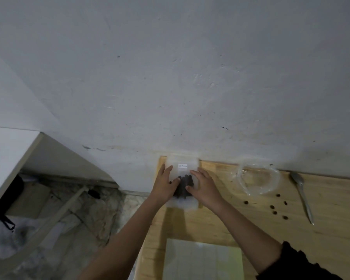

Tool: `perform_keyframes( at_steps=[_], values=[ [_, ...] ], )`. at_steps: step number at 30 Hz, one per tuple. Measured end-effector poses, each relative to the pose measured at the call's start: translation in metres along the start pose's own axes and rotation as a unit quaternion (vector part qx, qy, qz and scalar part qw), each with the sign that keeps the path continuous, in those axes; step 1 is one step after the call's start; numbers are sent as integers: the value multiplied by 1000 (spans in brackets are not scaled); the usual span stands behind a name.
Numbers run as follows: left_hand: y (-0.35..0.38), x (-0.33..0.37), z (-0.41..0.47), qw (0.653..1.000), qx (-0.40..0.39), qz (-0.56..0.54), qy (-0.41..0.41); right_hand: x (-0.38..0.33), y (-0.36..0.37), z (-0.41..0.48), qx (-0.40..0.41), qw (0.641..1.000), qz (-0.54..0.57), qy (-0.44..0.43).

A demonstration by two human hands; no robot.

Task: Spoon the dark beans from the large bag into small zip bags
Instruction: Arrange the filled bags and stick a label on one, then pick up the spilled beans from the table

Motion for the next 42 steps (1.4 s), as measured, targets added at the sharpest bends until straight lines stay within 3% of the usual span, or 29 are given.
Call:
perform_keyframes(
  at_steps=[4, 8, 13, 17, 22, 24, 26, 31, 42],
  values=[
    [2, -1, 2, 1000, 11, 19, 6, 2, -1, -1, -3, 1000, 0, -3],
    [1, 7, -2, 999, 45, 10, 24, 6, -21, -10, 46, 997, 63, 2],
    [7, 49, -23, 986, 100, -26, 128, 34, -75, -35, 158, 983, 87, 11],
    [39, 77, -51, 971, 100, -71, 204, 65, -103, -68, 233, 968, 93, 30],
    [104, 59, -96, 961, 11, -21, 274, 100, -61, -96, 107, 993, 30, 36],
    [126, 34, -101, 971, -27, 32, 236, 105, -42, -103, 75, 996, 34, 29],
    [138, 8, -101, 976, -28, 100, 192, 105, -32, -104, 83, 995, 49, 6],
    [153, -17, -104, 943, -10, 259, 207, 106, -23, -102, 126, 989, 72, 2],
    [158, -20, -106, 942, 15, 276, 191, 104, -16, -108, 151, 987, 46, -20]
  ],
)
Point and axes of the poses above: each hand's wrist, its own z-axis towards the middle knuckle, its own y-axis out of the palm, x = y × z, the point moved 6 cm from there along z, towards the middle knuckle, and after that the axes turned 12 degrees about -y, right-handed, at the moved point
